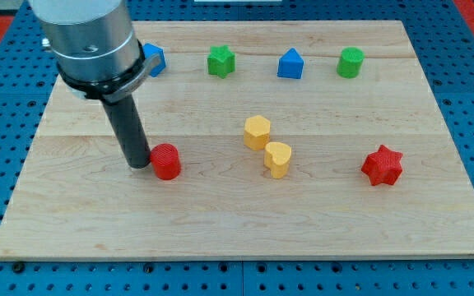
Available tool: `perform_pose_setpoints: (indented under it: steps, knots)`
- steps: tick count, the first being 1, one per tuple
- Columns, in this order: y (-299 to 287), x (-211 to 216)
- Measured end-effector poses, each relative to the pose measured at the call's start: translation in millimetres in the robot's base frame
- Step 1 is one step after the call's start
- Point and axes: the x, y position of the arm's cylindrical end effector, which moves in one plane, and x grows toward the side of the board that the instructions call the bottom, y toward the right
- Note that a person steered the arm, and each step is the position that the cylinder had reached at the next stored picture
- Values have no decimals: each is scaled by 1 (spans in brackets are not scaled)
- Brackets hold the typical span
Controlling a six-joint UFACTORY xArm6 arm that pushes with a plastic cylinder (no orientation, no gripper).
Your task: Slide the yellow hexagon to red circle
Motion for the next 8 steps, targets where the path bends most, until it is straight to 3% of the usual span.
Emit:
perform_pose_setpoints:
  steps: [2, 3, 4, 5, 6, 8]
  knots:
    - [12, 0]
    - [8, -48]
    - [54, -87]
    - [135, -99]
    - [194, -104]
    - [194, -56]
